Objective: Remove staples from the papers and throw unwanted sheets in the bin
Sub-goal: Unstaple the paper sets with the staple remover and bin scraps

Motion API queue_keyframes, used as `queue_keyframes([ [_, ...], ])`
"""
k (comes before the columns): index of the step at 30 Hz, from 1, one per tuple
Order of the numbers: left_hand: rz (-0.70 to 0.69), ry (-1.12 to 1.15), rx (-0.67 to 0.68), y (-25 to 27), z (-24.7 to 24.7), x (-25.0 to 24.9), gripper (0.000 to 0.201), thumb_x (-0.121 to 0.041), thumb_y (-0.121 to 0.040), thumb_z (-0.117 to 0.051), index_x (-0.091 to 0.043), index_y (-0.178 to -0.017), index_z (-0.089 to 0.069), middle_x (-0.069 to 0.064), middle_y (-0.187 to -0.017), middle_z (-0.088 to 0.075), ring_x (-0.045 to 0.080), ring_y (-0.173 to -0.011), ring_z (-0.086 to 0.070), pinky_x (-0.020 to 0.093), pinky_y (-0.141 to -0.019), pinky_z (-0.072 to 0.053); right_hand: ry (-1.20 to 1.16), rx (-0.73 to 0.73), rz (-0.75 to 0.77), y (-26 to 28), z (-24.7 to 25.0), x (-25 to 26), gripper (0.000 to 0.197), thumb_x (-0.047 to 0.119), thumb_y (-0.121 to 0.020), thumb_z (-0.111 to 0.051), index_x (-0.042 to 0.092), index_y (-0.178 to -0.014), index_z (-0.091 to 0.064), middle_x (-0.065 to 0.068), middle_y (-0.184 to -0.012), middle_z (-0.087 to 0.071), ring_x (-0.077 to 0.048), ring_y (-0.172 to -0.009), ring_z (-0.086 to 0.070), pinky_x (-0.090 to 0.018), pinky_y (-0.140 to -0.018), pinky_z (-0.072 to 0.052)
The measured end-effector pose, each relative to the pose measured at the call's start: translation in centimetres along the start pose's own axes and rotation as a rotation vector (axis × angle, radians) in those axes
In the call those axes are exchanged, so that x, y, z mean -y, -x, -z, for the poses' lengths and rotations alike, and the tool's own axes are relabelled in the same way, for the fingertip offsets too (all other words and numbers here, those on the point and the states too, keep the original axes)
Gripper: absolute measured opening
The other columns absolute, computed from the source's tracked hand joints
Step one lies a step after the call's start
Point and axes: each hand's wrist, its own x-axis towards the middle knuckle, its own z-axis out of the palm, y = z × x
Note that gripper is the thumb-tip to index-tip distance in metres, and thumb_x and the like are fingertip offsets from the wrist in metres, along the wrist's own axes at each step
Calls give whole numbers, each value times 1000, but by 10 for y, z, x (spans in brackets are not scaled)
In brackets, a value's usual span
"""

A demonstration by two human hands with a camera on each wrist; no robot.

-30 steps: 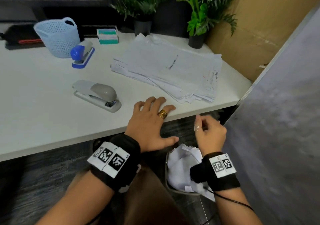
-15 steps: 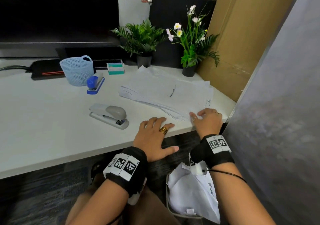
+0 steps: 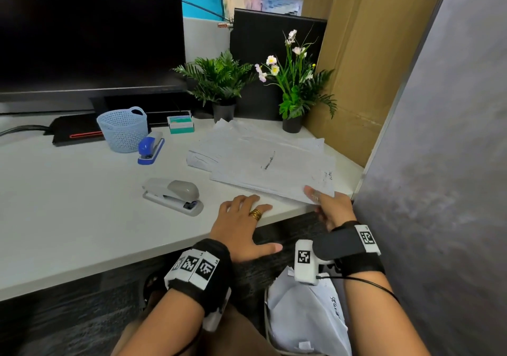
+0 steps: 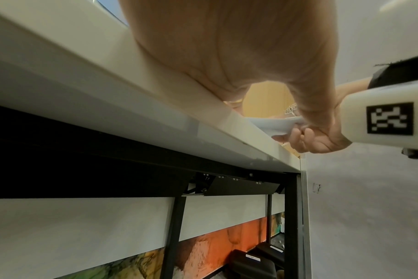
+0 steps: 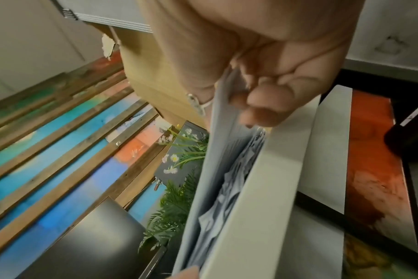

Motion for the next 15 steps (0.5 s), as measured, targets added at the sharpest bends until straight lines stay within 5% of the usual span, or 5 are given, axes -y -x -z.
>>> queue_keyframes([
  [3,-8,-4,-1,1,2,0,102,-89,-56,-16,-38,-145,-18,-5,-154,-12,20,-139,-10,41,-113,-8,-63,41,-15,3,-2,8,32,17,-95,-54,7,-125,-51,-7,-114,-58,-24,-87,-60,-15,-33,-40],
  [5,-11,10,6,1,4,1,99,-88,-60,-21,-38,-145,-19,-4,-154,-13,21,-139,-10,41,-113,-8,-141,43,34,4,-5,11,36,1,-95,-48,8,-130,-45,-10,-130,-50,-28,-103,-59,-19,-43,-51],
  [8,7,71,1,4,10,-1,86,-80,-73,-29,-34,-145,-22,-4,-154,-16,18,-140,-11,38,-113,-8,-296,55,145,16,-14,18,44,-12,-92,-40,8,-132,-43,-12,-133,-48,-20,-89,-60,-23,-56,-57],
  [11,113,353,-35,7,23,-5,70,-62,-92,-31,-24,-149,-18,-1,-154,-21,17,-140,-18,31,-113,-12,-416,83,298,32,-24,28,42,-11,-93,-39,13,-128,-44,-10,-131,-51,-21,-99,-60,-25,-62,-58],
  [15,222,840,-304,17,59,-9,80,-68,-82,-25,-24,-149,-16,-2,-149,-31,12,-133,-35,32,-113,-26,-528,207,413,62,-39,40,39,-7,-95,-42,24,-119,-44,-4,-126,-53,-18,-106,-59,-27,-65,-58],
])
